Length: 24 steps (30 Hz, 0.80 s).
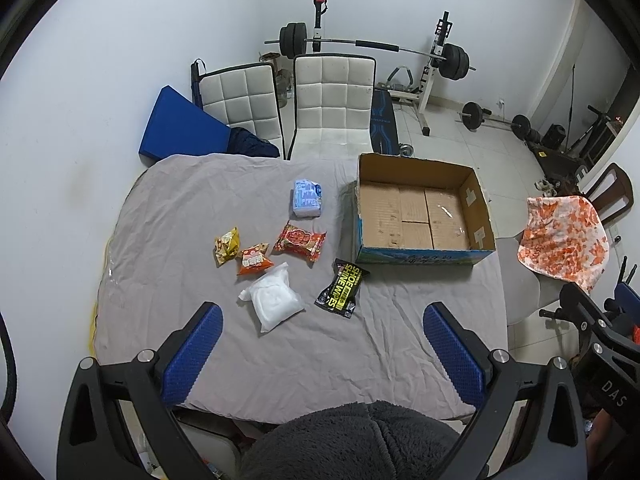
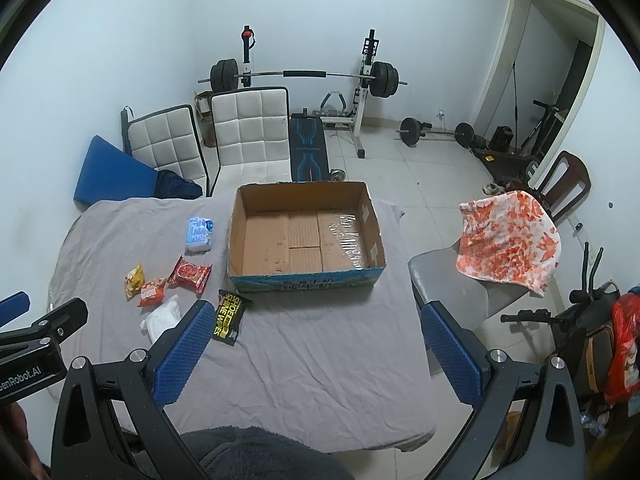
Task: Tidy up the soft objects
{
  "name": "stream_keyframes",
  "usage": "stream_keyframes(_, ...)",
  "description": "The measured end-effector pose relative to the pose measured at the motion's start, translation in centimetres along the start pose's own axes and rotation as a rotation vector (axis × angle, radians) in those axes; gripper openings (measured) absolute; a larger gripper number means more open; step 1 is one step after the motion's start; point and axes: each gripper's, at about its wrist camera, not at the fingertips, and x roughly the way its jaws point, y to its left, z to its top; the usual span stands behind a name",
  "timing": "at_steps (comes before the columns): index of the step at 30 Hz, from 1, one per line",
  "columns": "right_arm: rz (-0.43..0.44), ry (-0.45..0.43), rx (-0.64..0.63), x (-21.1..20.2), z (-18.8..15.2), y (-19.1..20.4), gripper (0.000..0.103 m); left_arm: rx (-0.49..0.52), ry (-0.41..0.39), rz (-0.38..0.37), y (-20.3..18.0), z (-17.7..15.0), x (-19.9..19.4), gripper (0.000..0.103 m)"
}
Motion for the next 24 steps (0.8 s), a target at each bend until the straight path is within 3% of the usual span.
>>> stream_keyframes(19,0.007,-0.002,-0.001,0.0,-0.1,0.1,0.103,0.003,-0.006,-0.002,-0.3,0.1,-0.4,0.103)
stream_keyframes(24,0.045,0.017,0.022,1.1,-0.2,0.0,0.103,-0.006,-0.008,-0.002,-0.1,0.2,-0.1,0.103)
